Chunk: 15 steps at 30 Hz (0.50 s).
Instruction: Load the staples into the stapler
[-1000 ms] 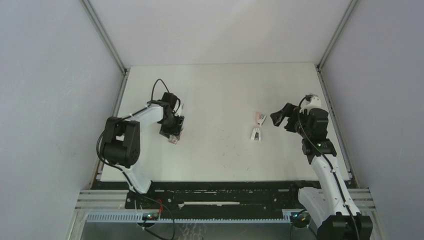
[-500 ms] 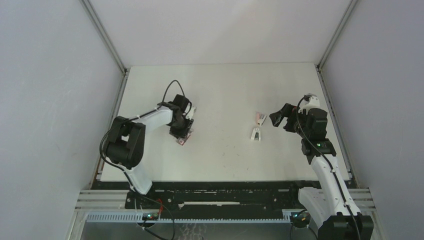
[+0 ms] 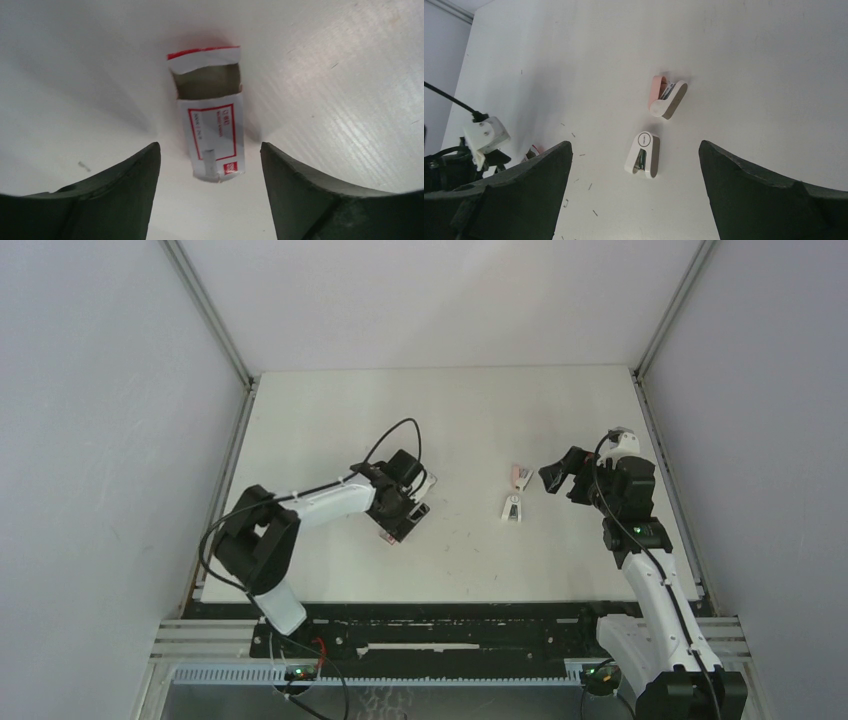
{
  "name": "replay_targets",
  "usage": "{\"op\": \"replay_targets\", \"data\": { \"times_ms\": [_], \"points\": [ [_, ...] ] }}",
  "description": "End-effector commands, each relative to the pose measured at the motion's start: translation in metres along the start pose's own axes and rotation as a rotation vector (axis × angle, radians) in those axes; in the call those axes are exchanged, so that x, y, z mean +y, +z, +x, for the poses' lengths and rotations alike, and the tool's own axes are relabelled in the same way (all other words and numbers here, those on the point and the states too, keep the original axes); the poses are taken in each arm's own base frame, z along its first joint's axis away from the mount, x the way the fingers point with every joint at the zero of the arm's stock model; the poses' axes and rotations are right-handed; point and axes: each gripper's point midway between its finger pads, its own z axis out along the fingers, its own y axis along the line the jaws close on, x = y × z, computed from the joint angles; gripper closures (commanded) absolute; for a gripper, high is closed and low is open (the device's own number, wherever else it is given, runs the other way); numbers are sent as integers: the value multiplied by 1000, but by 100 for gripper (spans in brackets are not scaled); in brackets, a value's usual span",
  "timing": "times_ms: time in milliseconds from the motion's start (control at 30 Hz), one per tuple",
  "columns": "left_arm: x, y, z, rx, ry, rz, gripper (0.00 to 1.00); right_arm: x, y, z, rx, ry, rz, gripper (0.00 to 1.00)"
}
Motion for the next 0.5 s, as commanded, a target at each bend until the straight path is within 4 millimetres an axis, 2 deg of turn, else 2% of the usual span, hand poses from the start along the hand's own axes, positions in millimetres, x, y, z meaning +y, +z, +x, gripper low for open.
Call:
{"op": "replay_targets", "data": {
  "times_ms": [0, 67, 133, 200, 367, 467],
  "points": [
    [20, -49, -27, -211, -103, -141, 18, 6, -2, -12, -45, -37, -22, 4],
    [20, -68, -35, -300, -225, -144, 17, 5, -2, -12, -45, -36, -18, 4],
    [14, -85, -41, -399, -382, -98, 17, 4, -1, -12, -44, -34, -14, 4],
    [4, -95, -43, -473, -524, -20, 17, 3, 1, -11, -39, -31, -12, 4],
    [-49, -84, -37, -570, -842, 340, 19, 1, 6, -9, -25, -22, -11, 4],
    [-70, -78, -36, -585, -916, 443, 19, 0, 7, -8, -22, -19, -10, 4]
  ]
}}
